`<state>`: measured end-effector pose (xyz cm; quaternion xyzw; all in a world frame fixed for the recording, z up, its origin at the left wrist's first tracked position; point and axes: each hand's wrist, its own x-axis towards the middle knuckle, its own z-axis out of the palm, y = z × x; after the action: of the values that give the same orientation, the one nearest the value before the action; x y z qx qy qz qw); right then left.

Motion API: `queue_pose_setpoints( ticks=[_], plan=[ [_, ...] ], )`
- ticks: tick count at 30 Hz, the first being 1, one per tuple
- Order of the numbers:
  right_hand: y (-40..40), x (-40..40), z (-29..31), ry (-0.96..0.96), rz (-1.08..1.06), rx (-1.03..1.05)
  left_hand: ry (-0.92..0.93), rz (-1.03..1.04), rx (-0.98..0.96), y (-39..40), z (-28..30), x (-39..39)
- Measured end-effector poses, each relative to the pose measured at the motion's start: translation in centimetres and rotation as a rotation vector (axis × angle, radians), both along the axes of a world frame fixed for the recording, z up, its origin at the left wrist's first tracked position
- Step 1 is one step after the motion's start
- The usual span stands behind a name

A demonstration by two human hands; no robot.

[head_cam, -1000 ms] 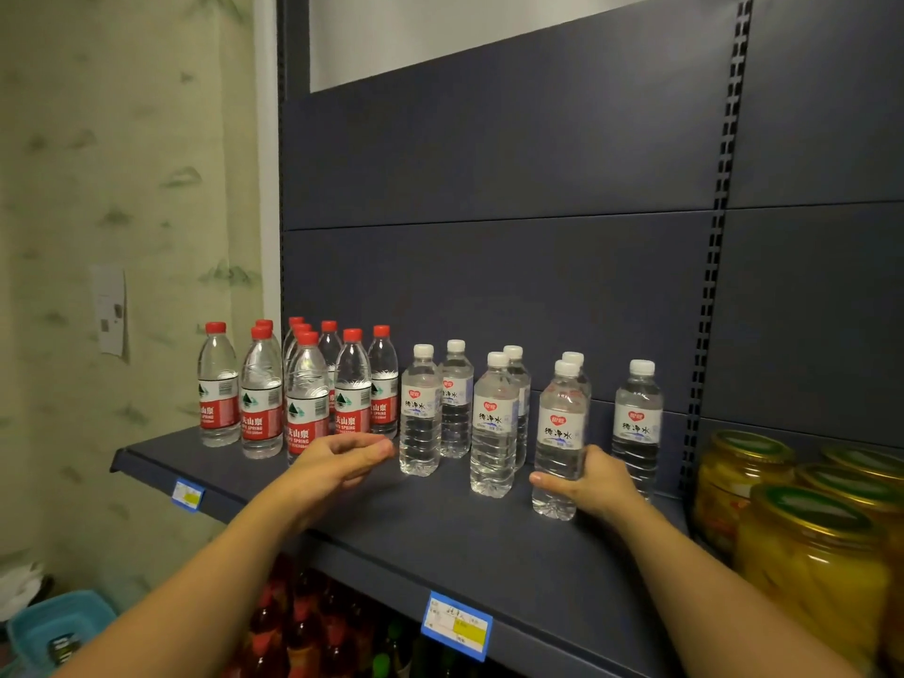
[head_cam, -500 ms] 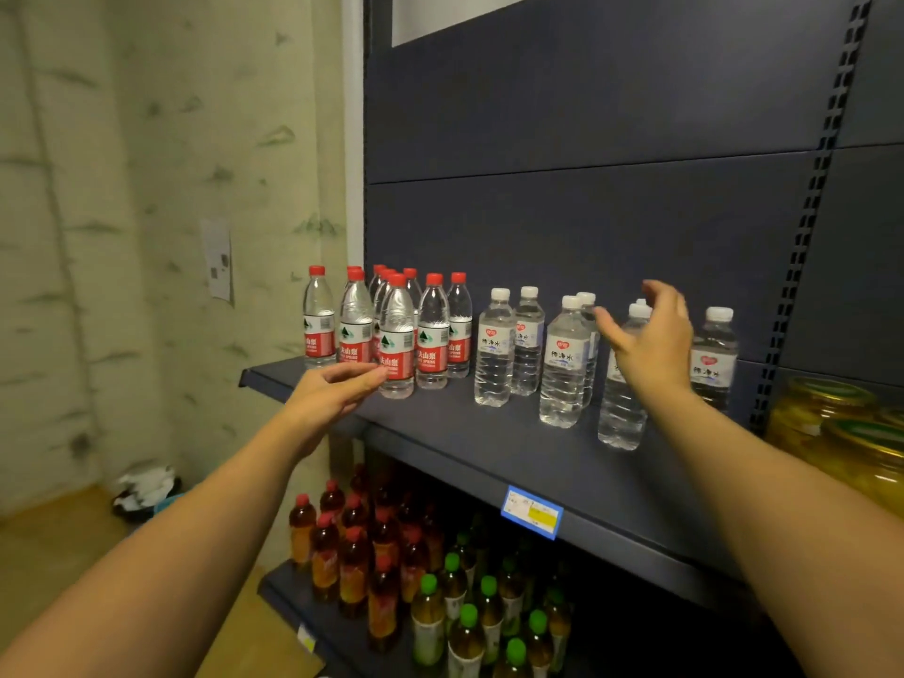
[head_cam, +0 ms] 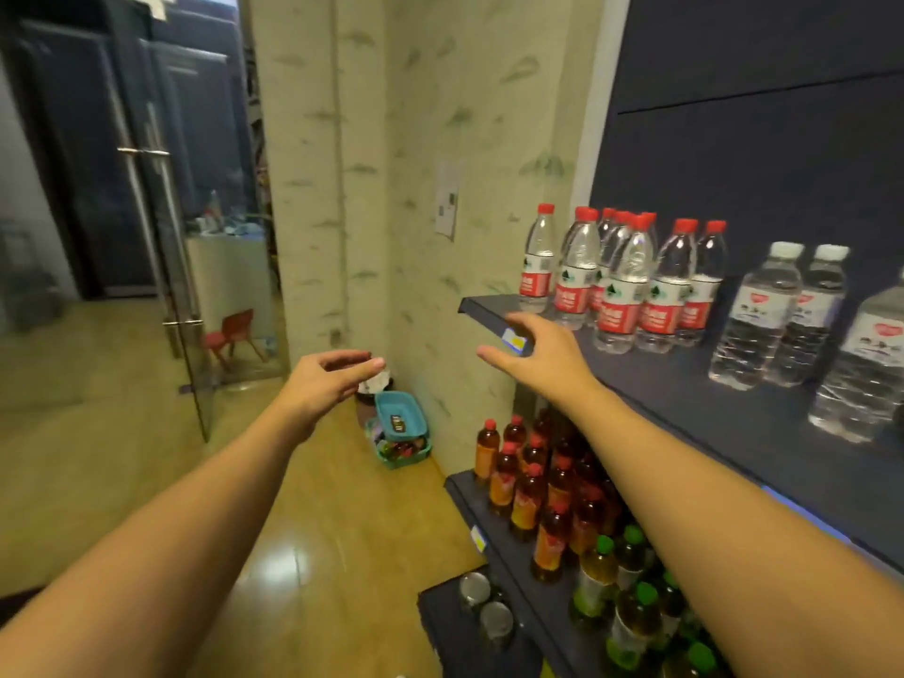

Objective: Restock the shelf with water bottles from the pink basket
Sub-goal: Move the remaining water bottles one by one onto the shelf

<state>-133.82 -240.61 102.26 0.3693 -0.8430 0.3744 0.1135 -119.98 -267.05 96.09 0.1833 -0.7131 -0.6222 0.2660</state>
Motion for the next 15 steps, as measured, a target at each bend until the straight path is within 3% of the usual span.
queue_pose_setpoints(
  ticks=[7, 15],
  plan=[
    [-12.6, 3.9, -10.4, -0.310, 0.254, 0.125, -0.198, 0.279, 0.021, -6.8, -8.3, 11.0],
    [-18.2, 7.4, -19.8, -0.469, 0.363, 0.219, -0.420, 0.376, -0.006, -8.3, -14.7, 18.0]
  ],
)
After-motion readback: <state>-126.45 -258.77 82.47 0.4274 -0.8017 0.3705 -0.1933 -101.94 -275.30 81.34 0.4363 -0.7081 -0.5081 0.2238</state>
